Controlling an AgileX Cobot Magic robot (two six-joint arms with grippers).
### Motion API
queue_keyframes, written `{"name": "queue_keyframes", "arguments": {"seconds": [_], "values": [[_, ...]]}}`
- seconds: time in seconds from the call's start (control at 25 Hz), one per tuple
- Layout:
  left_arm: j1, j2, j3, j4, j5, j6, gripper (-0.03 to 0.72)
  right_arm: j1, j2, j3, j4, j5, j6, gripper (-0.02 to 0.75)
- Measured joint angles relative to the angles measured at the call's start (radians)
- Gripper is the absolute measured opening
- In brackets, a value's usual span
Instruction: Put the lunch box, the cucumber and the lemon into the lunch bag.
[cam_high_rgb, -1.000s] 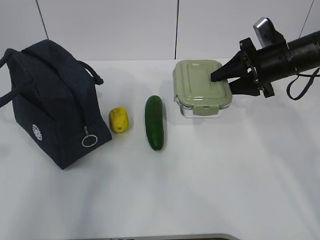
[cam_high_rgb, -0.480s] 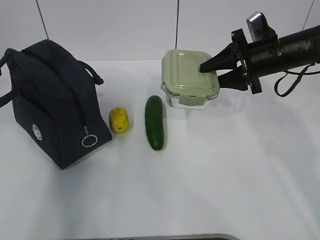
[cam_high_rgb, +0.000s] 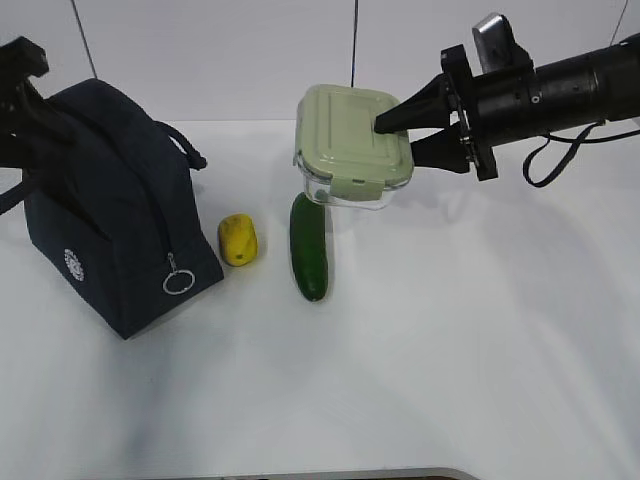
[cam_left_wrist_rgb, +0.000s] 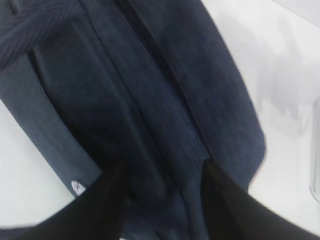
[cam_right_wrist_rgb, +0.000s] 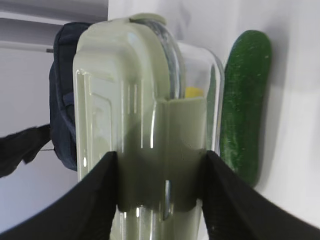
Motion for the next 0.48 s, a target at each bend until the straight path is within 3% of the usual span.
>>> {"name": "queue_keyframes", "arguments": {"seconds": [0.16, 0.24, 0.32, 0.48], "values": [[0.0, 0.091, -0.015, -0.006, -0.007, 0.028, 0.275, 0.033, -0.001, -0.028, 0.004, 0.0, 0.002, 0.377], [0.0, 0.125, -0.015, -0.006, 0.002, 0.067, 0.186, 0.048, -0.002, -0.043, 0.009, 0.0, 0.002, 0.377], [0.0, 0.138, -0.015, -0.013, 0.03, 0.156, 0.041, 0.073, -0.002, -0.076, 0.02, 0.0, 0.006, 0.377], [0.0, 0.13, -0.016, -0.063, 0.068, 0.283, 0.009, 0.11, -0.002, -0.129, 0.034, 0.001, 0.022, 0.377]]}}
